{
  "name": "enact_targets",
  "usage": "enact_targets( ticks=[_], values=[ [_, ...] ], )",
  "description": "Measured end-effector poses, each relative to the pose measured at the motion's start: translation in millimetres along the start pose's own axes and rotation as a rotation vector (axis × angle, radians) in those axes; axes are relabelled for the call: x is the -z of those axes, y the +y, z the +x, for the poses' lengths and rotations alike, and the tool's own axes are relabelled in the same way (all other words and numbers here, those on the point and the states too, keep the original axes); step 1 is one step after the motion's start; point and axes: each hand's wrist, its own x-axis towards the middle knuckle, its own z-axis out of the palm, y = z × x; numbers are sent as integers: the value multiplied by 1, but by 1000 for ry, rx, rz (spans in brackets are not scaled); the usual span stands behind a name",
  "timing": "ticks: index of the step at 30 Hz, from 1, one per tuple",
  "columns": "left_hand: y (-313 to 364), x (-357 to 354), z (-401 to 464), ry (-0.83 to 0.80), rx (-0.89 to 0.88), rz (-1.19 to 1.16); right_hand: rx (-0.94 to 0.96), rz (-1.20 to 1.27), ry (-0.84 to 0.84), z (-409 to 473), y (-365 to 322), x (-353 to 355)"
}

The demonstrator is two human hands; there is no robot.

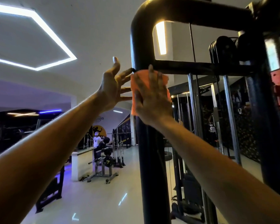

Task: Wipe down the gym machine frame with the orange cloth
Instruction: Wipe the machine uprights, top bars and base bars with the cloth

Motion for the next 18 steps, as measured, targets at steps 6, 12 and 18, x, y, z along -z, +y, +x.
enact_targets(
  ticks=[6, 12, 18],
  values=[
    [-6, -2, -8, 11, 31, -42, -44, -30, 75, -30, -14, -7],
    [-24, -10, -23, -7, 36, -52, -145, 174, 61, -118, -15, -13],
    [-34, -14, -26, 32, 22, -19, -153, 137, 116, -56, -15, -16]
  ],
)
